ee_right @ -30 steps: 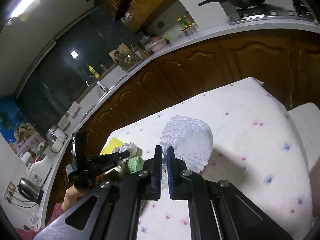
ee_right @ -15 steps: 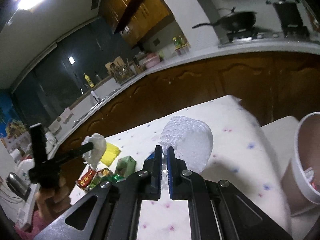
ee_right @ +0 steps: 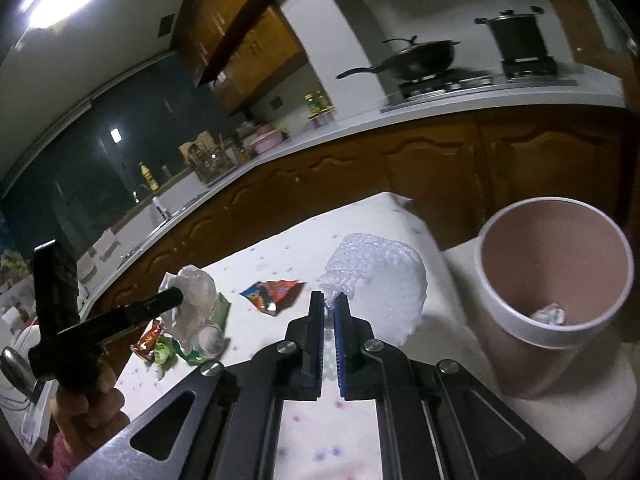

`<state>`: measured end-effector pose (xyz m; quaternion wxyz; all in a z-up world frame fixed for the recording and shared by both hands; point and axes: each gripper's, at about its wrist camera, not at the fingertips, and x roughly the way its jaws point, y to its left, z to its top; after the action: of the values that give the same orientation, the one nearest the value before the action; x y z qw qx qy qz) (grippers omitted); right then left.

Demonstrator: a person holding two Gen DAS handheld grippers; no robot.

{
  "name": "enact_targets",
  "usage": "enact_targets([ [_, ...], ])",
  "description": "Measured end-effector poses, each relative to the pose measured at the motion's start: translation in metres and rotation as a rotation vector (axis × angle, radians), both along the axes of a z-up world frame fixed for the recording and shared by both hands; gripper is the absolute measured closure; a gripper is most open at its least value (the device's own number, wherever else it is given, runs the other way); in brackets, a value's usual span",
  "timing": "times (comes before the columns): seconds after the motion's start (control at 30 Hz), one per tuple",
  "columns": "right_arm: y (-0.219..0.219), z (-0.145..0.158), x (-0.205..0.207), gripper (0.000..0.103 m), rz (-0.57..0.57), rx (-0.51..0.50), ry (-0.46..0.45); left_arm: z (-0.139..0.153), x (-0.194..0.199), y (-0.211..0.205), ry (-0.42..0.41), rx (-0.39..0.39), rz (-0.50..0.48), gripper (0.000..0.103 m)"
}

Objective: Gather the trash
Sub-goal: 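Carry the tissue and foam net over the bin with both tools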

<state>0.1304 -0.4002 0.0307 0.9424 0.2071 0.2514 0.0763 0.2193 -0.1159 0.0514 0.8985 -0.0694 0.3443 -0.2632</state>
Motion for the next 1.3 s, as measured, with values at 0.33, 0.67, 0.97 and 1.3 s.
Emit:
enact_targets([
  [0.33, -0.045, 0.003, -0.029, 0.098, -0.098, -0.008, -0.011, 0.002, -0.010, -0.062, 0.000, 0.004, -0.105, 0.088],
  [0.67, -0.087, -0.001, -0.042, 0.098, -0.198, -0.014, -0.003, 0.003, -0.010, -0.119, 0.006, 0.007, -0.210, 0.088],
  [0.97, -0.120, -0.002, -0.044, 0.098, -0.248, -0.007, -0.001, 0.001, 0.001, -0.174, 0.019, -0.002, -0.294, 0.088],
  [1.3, -0.157, -0.009, -0.029, 0.097, -0.270, 0.007, 0.030, -0.010, 0.026, -0.245, 0.057, 0.004, -0.384, 0.088],
])
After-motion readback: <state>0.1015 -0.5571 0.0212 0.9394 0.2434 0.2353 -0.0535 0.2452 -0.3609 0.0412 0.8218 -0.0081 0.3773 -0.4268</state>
